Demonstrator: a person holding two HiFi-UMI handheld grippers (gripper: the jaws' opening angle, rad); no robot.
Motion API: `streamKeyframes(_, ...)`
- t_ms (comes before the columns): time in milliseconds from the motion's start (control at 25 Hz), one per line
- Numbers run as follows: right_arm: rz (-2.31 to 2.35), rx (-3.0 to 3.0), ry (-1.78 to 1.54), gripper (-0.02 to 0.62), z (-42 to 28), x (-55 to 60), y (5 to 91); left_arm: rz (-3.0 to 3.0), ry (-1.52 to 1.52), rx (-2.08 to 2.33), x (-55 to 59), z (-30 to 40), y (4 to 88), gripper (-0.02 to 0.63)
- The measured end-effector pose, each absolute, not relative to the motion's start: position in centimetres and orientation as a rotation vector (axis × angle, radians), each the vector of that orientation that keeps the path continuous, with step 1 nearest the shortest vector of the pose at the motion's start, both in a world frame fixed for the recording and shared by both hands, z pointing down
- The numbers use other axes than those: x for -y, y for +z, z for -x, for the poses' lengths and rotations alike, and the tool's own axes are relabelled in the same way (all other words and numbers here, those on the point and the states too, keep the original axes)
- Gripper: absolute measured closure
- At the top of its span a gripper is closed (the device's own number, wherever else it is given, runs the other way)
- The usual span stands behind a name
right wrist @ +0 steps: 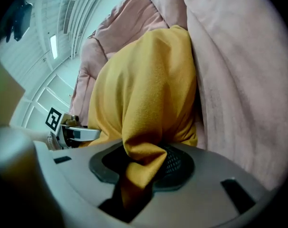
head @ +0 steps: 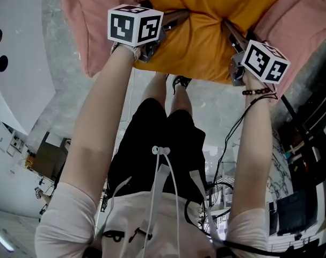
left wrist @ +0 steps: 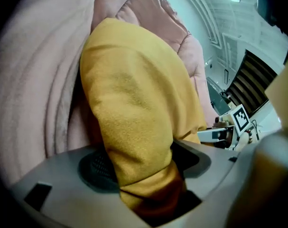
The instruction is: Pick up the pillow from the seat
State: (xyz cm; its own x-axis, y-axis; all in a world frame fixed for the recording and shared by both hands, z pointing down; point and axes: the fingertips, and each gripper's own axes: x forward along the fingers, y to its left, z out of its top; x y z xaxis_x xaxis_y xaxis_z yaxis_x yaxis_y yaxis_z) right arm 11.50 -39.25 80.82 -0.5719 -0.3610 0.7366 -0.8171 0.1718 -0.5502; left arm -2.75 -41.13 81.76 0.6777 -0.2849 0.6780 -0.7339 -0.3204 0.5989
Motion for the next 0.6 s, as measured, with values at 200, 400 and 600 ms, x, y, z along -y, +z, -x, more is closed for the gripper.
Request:
streamKeyframes(200, -1.134, 2.041, 1.375, 0.465, -11.5, 39.1, 80.1, -1.937, 0.577, 0.877, 41.0, 3.0, 80.9, 0.313)
streamKeyframes(400, -1.160, 2.063, 1.322, 0.485, -11.3, 38.5, 78.4, -1.964, 0.571, 0.941, 40.1, 2.5, 79.0, 0.361)
streamKeyframes(600, -1.170, 2.096, 1.293, 0.492, -11.4, 38.1, 76.5, -1.972, 0.513, 0.981, 39.7, 2.5, 77.0, 0.376)
